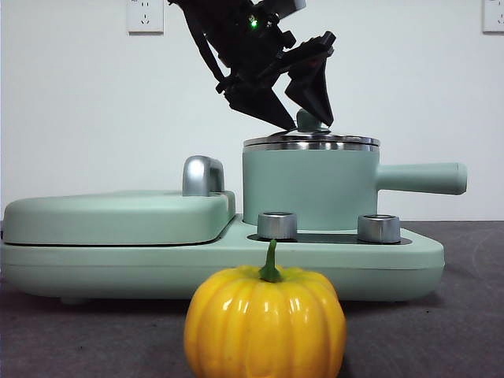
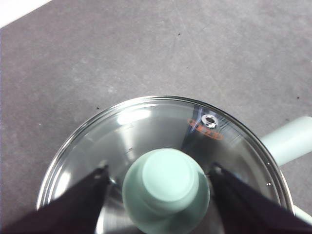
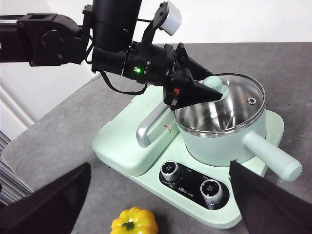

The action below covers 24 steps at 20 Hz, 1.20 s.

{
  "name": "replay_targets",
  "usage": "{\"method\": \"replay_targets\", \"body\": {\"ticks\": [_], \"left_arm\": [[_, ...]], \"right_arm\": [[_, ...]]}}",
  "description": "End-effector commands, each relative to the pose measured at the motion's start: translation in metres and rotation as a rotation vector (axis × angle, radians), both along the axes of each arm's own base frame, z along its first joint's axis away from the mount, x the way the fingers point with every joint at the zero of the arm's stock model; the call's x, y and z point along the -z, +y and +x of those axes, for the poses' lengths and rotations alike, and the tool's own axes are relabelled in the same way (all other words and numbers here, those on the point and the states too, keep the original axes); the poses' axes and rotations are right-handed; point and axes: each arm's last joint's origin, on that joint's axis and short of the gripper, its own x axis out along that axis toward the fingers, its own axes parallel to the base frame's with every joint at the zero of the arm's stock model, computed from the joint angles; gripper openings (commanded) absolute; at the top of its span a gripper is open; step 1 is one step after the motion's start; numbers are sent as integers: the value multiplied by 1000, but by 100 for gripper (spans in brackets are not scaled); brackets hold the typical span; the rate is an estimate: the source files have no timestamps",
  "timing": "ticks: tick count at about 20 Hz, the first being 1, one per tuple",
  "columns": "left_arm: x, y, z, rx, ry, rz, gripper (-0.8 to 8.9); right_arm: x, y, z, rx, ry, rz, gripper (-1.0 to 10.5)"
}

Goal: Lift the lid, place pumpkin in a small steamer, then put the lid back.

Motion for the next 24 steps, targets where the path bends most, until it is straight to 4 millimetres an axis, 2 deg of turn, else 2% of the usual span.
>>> {"method": "replay_targets", "body": {"ticks": [1, 5, 7, 10, 17, 24], "left_arm": [[3, -8, 3, 18, -9, 7, 177], [4, -9, 3, 18, -8, 8, 138], [4, -9, 3, 18, -11, 5, 84], [-1, -9, 3, 15, -22, -12, 82], [-37, -2, -5, 14, -33, -23, 82], [-68, 20, -21, 0, -55, -40, 82]], "right_arm": [[-5, 0, -1, 0, -7, 9, 452], [-4, 0, -1, 1, -5, 9, 452], [-4, 0, -1, 1, -4, 9, 452], [-4, 0, -1, 1, -3, 9, 452], [-4, 0, -1, 1, -3, 9, 452], [-1, 1, 0, -25, 66, 39, 452]]}}
